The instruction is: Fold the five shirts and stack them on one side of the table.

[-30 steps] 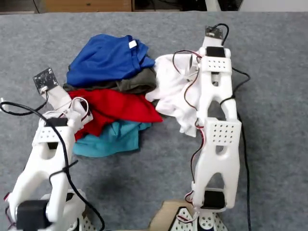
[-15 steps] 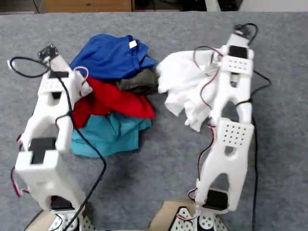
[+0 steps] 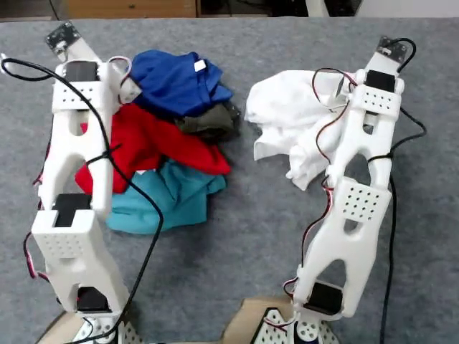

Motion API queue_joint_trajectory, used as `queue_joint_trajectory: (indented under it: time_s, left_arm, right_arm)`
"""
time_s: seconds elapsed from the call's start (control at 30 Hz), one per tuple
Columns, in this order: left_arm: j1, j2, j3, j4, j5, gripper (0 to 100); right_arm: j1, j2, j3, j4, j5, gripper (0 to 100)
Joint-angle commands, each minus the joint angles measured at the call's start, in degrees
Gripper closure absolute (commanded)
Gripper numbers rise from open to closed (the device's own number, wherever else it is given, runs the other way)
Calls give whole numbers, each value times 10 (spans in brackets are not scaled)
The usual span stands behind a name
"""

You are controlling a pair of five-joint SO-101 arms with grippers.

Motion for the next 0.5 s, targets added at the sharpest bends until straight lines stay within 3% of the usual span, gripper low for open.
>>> queue_joint_trajectory:
  time_s: [0.0, 0.17, 0.33, 0.47]
  left_arm:
    - [48, -6, -66, 71, 15, 710]
    - [103, 29, -56, 69, 16, 698]
    - [112, 175, -53, 30, 48, 700]
    - [111, 291, -142, 100, 44, 743]
  right_arm:
    - [-10, -6, -29, -8, -3, 941]
    - [-16, -5, -29, -6, -3, 941]
    - [-16, -5, -28, -6, -3, 941]
    - [-16, -5, -28, -6, -3, 941]
